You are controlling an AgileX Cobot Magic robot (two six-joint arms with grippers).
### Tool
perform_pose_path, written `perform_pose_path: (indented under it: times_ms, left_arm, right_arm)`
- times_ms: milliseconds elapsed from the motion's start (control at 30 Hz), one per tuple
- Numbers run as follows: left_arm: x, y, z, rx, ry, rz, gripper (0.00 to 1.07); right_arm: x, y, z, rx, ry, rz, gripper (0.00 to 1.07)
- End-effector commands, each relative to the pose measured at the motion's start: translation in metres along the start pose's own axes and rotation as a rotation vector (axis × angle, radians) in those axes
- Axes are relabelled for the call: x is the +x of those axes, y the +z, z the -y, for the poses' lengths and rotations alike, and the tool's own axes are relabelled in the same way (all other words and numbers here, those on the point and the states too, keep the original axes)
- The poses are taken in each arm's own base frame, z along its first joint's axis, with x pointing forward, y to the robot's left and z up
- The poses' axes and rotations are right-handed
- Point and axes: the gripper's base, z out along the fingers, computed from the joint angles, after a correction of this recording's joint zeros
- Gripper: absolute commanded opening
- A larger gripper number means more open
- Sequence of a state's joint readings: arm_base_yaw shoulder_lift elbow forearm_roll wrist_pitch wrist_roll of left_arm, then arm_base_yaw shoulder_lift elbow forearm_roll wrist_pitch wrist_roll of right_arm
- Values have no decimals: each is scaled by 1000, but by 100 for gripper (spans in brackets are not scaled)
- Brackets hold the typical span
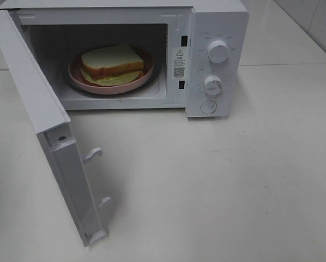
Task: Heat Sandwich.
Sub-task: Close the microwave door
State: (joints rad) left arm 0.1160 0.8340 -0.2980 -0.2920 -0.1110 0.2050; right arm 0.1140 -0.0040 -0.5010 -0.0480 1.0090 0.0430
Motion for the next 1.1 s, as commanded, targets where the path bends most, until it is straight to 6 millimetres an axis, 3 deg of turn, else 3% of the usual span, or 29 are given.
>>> perform_pose_path:
  times_ms: [33, 367, 633, 900, 1100]
  left_arm:
    - [-3, 9, -3, -32, 2, 66, 0]
    - [4, 40, 4, 37, 46, 85, 0]
    - [16, 63, 28, 308, 123, 143, 0]
    - [28, 78, 38, 400, 107, 158, 0]
    - [37, 89, 63, 470, 167, 128, 0]
  right_arm:
    - [1, -3, 0, 2, -3, 41, 75]
    - [1, -3, 0, 2, -3, 41, 74]
    - [1, -3, 0, 2, -3, 41, 74]
    - [1, -3, 0, 2, -3, 41, 74]
    - [1, -3, 0, 2, -3, 41, 74]
